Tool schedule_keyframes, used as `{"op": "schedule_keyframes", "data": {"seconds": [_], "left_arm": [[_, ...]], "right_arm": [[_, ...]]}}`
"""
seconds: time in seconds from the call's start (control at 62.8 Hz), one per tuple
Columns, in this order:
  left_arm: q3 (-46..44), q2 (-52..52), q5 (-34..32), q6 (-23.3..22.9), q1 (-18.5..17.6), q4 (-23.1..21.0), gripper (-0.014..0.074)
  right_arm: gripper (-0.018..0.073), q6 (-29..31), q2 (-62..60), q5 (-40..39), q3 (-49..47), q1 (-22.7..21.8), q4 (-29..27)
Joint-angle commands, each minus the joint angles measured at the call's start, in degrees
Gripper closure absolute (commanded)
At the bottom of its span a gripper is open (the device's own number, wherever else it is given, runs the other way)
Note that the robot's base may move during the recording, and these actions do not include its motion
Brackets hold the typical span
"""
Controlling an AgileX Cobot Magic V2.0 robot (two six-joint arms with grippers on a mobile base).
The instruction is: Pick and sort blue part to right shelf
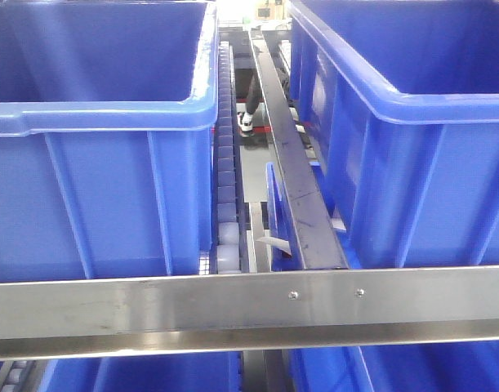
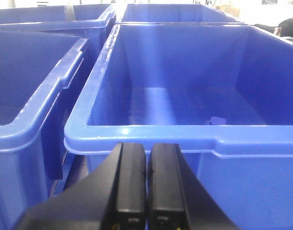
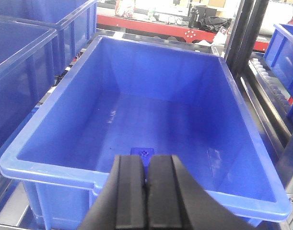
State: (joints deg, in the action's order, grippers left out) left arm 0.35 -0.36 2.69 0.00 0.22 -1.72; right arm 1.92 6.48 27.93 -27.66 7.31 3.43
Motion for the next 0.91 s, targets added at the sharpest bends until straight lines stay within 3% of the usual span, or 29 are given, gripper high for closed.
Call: {"op": "schedule_keyframes", "data": {"seconds": [0.0,0.207,0.414,0.525,0.891], "left_arm": [[1.4,-1.2,-4.9,-0.4,-0.2,-0.6,0.0473],[1.4,-1.2,-4.9,-0.4,-0.2,-0.6,0.0473],[1.4,-1.2,-4.9,-0.4,-0.2,-0.6,0.0473],[1.4,-1.2,-4.9,-0.4,-0.2,-0.6,0.0473],[1.4,-1.1,-4.9,-0.4,-0.2,-0.6,0.0473]], "right_arm": [[0.0501,0.4,0.7,-5.1,-1.4,0.0,0.3],[0.0501,0.4,0.7,-9.2,4.5,-2.3,-2.0],[0.0501,0.4,-0.6,-23.5,19.1,-6.5,-10.2],[0.0501,-0.2,-4.8,-29.3,25.4,-6.5,-11.4],[0.0501,-0.5,-8.3,-27.3,28.2,-6.5,-11.0]]}}
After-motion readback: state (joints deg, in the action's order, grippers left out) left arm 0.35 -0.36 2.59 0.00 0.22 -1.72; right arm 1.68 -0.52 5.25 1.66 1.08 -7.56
